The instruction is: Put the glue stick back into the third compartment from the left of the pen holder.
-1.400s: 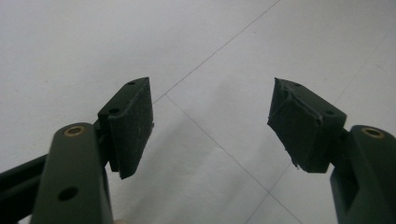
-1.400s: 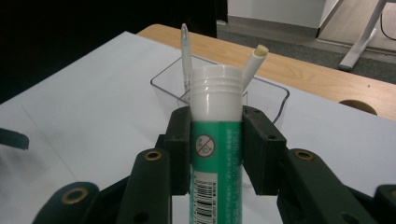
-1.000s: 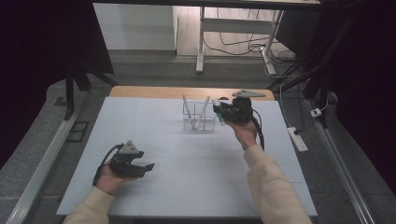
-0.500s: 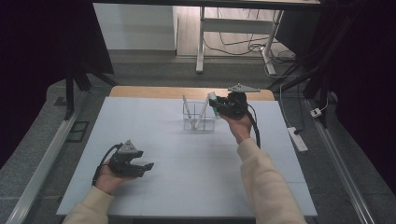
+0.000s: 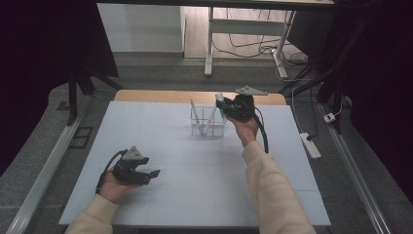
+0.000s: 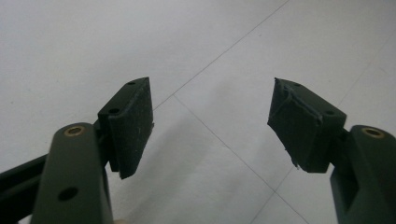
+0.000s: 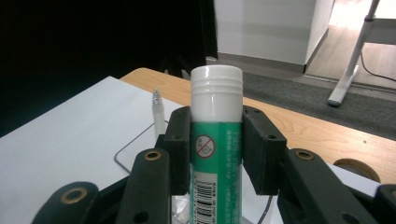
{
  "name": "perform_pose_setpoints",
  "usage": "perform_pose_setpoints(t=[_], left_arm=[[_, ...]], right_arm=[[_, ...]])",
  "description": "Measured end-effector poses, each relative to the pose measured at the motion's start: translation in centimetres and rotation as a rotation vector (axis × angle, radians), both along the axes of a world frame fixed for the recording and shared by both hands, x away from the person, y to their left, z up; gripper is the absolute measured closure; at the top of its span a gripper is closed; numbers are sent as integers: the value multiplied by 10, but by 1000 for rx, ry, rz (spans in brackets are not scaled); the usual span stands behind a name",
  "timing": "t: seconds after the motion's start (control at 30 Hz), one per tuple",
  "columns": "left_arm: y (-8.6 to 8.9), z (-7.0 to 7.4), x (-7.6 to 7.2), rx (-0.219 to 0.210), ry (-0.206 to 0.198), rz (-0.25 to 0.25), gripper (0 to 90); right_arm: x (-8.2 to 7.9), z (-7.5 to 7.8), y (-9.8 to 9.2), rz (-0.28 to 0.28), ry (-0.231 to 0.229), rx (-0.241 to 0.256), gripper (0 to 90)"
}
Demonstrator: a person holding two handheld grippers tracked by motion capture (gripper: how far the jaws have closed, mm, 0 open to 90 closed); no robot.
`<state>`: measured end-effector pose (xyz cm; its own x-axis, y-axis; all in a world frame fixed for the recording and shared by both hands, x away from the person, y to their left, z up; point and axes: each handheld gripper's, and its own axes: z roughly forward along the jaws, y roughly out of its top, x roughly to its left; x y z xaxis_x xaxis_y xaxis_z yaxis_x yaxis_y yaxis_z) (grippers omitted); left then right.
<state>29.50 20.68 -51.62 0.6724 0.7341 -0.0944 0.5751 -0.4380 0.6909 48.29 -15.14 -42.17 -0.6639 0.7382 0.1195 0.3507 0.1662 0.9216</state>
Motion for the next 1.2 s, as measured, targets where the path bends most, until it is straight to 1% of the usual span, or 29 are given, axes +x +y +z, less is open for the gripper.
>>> perform_pose_setpoints(t=[0.07,0.3,0.37,0.43,0.57,0.63,0.67,0.7,0.73,0.77,0.93,1.03,1.2], left_arm=[[0,0,0,-1,0,1,305],[1,0,0,-3,0,5,305],[1,0,0,-2,1,4,305],[1,0,0,-1,2,4,305],[1,0,0,1,2,3,305],[0,0,0,4,2,0,305],[0,0,0,4,2,0,305],[0,0,0,5,2,0,304],[0,0,0,5,2,-1,304],[0,0,0,5,2,-1,304],[0,-1,0,6,3,0,304],[0,0,0,5,1,1,304],[0,0,0,7,1,0,303]], right_arm=[[2,-2,1,-16,0,-7,644],[12,-10,7,-23,8,-12,644],[12,-11,8,-30,4,-22,645],[13,-12,8,-32,13,-31,646],[12,-11,5,-32,15,-25,646],[12,-11,4,-32,15,-29,645],[12,-11,4,-30,19,-31,639],[12,-11,4,-29,26,-41,611],[12,-11,4,-35,28,-46,529],[11,-11,4,-38,31,-48,487],[6,-6,2,-25,29,-69,471],[3,-4,-1,-20,26,-67,468],[-6,-3,-8,2,26,-80,462]])
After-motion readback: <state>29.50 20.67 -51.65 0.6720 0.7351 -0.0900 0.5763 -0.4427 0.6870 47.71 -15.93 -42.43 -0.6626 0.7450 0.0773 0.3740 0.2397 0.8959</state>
